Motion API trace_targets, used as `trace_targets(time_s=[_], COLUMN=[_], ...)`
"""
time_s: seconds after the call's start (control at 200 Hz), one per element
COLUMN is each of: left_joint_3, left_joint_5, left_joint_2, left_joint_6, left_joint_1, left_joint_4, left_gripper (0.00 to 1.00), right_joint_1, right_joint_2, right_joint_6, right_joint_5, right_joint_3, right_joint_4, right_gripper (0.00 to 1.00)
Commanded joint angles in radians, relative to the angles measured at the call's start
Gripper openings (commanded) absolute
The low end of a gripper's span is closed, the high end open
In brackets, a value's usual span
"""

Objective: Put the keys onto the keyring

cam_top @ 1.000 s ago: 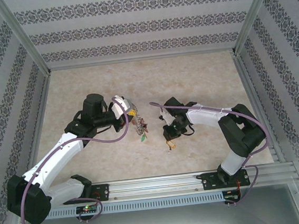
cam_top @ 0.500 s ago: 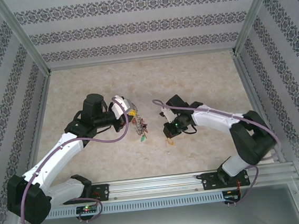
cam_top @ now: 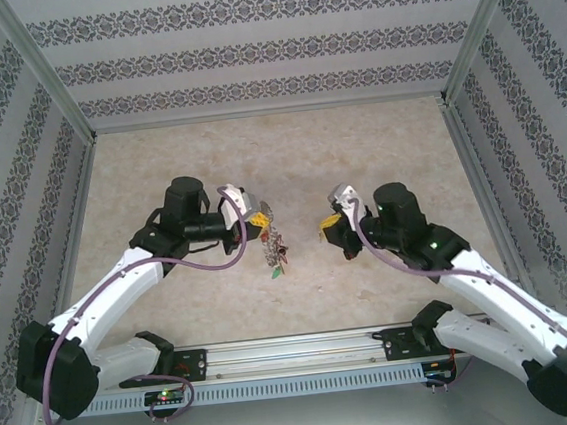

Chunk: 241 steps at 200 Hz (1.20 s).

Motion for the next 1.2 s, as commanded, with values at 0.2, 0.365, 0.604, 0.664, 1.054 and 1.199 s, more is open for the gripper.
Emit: trace_targets(time_s=[0.2, 0.365, 0.604, 0.664, 1.054, 1.199], left_joint_3=[0.039, 0.039, 0.025, 0.026, 0.038, 0.040], left_joint_5=[0.117, 0.110, 0.064, 0.064, 0.058, 0.054], left_joint_2=[0.056, 0.087, 0.100, 0.103, 0.116, 0.118], left_joint_6=[-0.052, -0.088, -0.114, -0.115, -0.109, -0.112], left_joint_1=[-0.078, -0.102, -0.118, -0.119, -0.125, -0.126], left_joint_4=[0.152, 0.196, 0.247, 0.248, 0.233, 0.237], left_gripper=[0.00, 0.00, 0.00, 0.00, 0.00, 0.00], right_joint_1=[0.050, 0.083, 0.111, 0.118, 0.136, 0.153], right_joint_2=[-0.064, -0.017, 0.044, 0.053, 0.107, 0.132], right_joint_6=[-0.180, -0.186, -0.160, -0.154, -0.114, -0.119], right_joint_5=[0.052, 0.028, -0.024, -0.030, -0.030, -0.008], right_joint_3=[-0.013, 0.011, 0.034, 0.034, 0.055, 0.062], right_joint_4=[0.096, 0.134, 0.185, 0.201, 0.258, 0.256], right_gripper=[0.00, 0.00, 0.00, 0.00, 0.00, 0.00])
